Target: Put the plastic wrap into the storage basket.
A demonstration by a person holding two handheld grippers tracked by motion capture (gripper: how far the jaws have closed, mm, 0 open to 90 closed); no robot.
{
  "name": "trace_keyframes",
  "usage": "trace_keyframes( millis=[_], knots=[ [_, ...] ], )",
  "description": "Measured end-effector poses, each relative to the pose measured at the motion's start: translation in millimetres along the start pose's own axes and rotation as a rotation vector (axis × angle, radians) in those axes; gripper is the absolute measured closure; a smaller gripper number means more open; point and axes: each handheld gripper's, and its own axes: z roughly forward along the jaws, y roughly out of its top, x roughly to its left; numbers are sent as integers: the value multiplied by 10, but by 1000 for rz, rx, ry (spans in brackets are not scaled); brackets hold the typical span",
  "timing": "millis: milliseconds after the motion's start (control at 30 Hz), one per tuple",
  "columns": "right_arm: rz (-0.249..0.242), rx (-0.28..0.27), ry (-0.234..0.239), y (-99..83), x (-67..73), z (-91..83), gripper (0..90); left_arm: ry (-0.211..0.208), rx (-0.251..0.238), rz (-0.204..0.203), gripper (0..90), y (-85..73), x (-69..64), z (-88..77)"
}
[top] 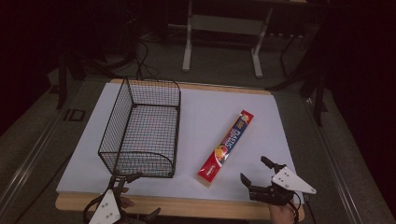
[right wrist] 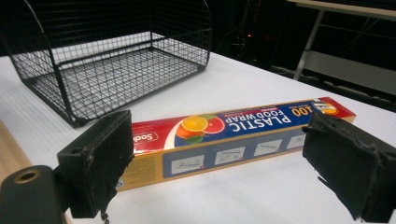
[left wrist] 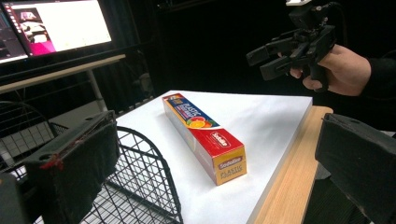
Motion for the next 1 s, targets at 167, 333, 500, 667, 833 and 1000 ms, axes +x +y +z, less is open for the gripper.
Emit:
trace_keyframes(
  millis=[167,333,500,667,833,1000],
  knots=[
    [-31,-3,-59,-11,9,-10,94,-2,4,-4,2,-5,3,16],
    [5,46,9,5,-35,5,135,-5,8,-2,2,-5,-2,27],
    [-29,85,-20,-9,13,50,164,-7,15,-1,2,-4,-28,39],
    [-27,102,-32,-2,24,120,132,-16,11,-6,2,-1,-62,40],
    [-119,143,-20,59,165,200,140,-29,23,-12,2,-11,-65,70],
    [-179,142,-37,152,271,269,145,-39,-6,-17,2,33,-150,74]
  ],
)
